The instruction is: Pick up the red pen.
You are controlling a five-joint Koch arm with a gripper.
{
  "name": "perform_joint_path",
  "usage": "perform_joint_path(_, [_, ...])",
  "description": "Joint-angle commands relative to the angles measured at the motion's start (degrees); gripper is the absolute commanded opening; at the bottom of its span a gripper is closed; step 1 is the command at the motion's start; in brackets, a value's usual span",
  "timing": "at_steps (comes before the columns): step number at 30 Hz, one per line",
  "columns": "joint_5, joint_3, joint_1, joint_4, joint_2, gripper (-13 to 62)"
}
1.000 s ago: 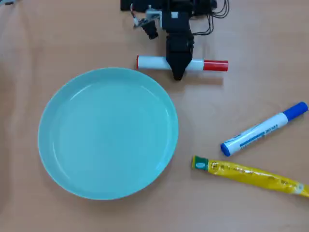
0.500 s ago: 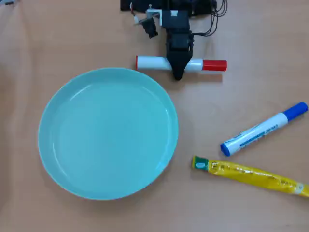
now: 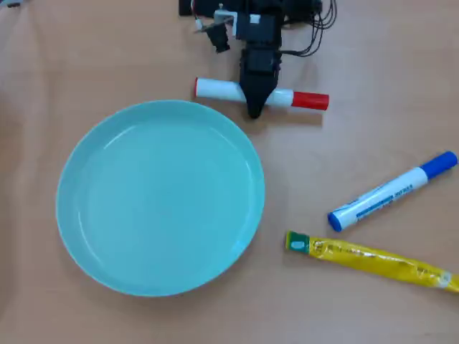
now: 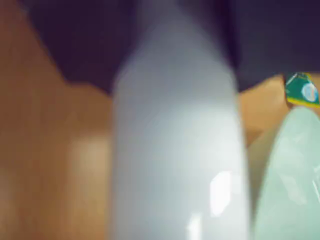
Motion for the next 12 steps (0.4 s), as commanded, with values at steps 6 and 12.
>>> perform_joint_path(6, [-0.44, 1.58, 0.35, 2.2, 5.27, -6.4])
perform_joint_path(12, [-0.44, 1.58, 0.18, 2.46, 5.27, -6.4])
